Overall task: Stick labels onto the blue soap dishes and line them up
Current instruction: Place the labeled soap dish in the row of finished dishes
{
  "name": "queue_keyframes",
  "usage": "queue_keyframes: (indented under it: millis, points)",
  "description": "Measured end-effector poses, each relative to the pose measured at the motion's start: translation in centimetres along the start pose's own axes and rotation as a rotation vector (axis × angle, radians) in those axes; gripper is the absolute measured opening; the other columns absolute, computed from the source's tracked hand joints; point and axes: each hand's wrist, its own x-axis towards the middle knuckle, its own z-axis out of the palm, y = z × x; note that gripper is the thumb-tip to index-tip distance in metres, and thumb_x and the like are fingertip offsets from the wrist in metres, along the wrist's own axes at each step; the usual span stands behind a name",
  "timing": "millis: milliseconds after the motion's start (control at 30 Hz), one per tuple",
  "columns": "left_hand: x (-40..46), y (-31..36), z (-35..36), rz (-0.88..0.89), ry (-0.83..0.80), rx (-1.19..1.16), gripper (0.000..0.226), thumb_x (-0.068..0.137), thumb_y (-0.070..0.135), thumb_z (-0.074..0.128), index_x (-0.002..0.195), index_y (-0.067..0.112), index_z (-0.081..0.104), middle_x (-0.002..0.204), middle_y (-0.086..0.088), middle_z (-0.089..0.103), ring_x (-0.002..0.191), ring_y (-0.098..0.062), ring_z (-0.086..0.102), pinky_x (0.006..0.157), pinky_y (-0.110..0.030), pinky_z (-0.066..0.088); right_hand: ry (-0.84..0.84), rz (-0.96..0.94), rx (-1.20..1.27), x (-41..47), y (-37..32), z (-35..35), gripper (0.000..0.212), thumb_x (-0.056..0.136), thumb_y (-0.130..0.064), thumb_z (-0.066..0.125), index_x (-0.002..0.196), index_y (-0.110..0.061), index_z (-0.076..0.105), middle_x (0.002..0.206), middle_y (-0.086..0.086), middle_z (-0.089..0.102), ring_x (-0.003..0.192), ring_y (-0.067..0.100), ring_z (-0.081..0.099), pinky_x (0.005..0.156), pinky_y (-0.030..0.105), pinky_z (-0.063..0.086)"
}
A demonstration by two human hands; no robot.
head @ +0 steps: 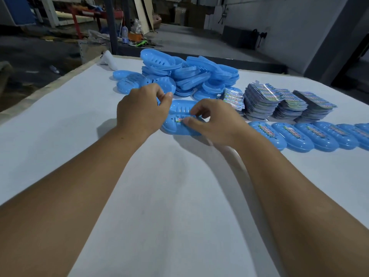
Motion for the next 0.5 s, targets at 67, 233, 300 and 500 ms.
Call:
queue_keyframes:
  millis: [67, 233, 300, 500]
  points:
    - [-0.1, 0.0, -0.1, 0.016, 0.002, -0.008, 0.031, 0.096, 0.052, 0.053, 0.080, 0.025, 0.057, 0.070, 0.003, 0.060, 0.066, -0.022, 0.053, 0.054, -0.029, 0.030, -0.032, -0.048, -0.018, -0.6, -0.4, 0.5, 0.039, 0.080, -0.052, 0.077, 0.109, -0.028, 0.069, 0.107, -0.011, 0.067, 0.097, 0.009, 0.061, 0.086, 0.026, 0.048]
    - [-0.4, -0.1, -0.2, 0.029, -0.017, -0.021, 0.030, 0.095, 0.051, 0.056, 0.083, 0.024, 0.059, 0.073, 0.000, 0.062, 0.070, -0.025, 0.056, 0.058, -0.032, 0.038, -0.074, -0.071, -0.121, -1.7, -1.4, 0.7, 0.061, 0.078, -0.057, 0.077, 0.130, -0.029, 0.061, 0.125, -0.001, 0.061, 0.116, 0.021, 0.056, 0.101, 0.033, 0.044]
    - [-0.5, 0.0, -0.3, 0.037, -0.018, -0.028, 0.029, 0.095, 0.050, 0.057, 0.082, 0.023, 0.059, 0.073, 0.000, 0.063, 0.069, -0.025, 0.057, 0.058, -0.032, 0.039, -0.104, -0.032, -0.180, -2.4, -1.6, 0.7, 0.066, 0.080, -0.062, 0.070, 0.136, -0.031, 0.056, 0.126, -0.001, 0.060, 0.119, 0.025, 0.053, 0.104, 0.037, 0.042]
    - [-0.9, 0.2, -0.6, 0.045, -0.044, -0.056, 0.028, 0.094, 0.048, 0.060, 0.081, 0.023, 0.060, 0.072, -0.001, 0.063, 0.067, -0.025, 0.058, 0.057, -0.030, 0.037, 0.026, 0.195, -0.375, -5.1, -1.0, -0.7, 0.066, 0.079, -0.070, 0.058, 0.131, -0.029, 0.057, 0.128, 0.004, 0.061, 0.119, 0.032, 0.049, 0.098, 0.042, 0.041]
